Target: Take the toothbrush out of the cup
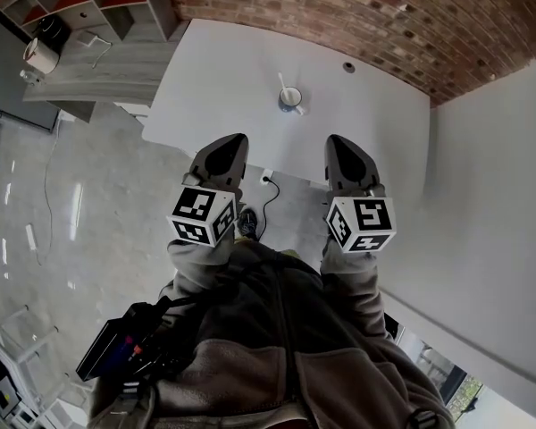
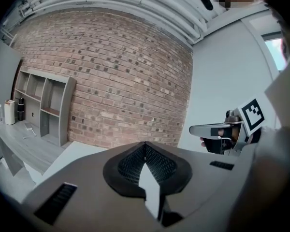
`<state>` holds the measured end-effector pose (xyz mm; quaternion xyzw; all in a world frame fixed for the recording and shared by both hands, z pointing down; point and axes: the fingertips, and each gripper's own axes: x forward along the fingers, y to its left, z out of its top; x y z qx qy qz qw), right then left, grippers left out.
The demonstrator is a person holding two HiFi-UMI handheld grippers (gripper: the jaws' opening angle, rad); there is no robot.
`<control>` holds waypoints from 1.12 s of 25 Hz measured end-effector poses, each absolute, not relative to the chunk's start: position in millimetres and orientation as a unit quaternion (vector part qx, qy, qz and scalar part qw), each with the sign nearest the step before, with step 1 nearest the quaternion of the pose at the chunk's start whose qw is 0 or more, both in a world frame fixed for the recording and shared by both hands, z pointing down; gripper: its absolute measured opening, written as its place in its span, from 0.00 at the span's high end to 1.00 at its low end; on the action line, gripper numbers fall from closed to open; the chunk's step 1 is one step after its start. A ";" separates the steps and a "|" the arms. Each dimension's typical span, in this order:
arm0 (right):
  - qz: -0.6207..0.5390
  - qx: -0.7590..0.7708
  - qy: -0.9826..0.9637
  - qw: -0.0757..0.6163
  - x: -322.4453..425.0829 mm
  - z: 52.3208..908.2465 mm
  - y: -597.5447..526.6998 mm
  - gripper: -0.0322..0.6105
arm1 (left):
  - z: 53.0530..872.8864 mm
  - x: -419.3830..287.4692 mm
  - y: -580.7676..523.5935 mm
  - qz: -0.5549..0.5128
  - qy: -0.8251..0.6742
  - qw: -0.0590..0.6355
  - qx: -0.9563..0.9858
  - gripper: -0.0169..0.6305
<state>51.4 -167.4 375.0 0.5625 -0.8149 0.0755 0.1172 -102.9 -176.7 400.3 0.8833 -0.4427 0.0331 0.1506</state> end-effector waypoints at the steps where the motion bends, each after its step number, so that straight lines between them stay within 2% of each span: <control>1: 0.078 0.561 -0.815 0.120 50.8 378.4 -170.5 0.95 | 403.3 -101.5 -179.1 0.035 -0.440 0.151 0.885 0.97; 11: 0.066 0.532 -0.832 0.146 35.8 406.1 -189.0 0.95 | 434.1 -98.2 -192.8 0.056 -0.432 0.167 0.885 0.97; 21: 0.091 0.485 -0.858 0.144 36.8 439.4 -211.3 0.95 | 445.4 -81.6 -215.1 0.087 -0.458 0.152 0.872 0.97; 28: 0.123 0.455 -0.864 0.178 44.4 476.6 -222.1 0.95 | 472.2 -71.6 -223.3 0.108 -0.456 0.185 0.864 0.97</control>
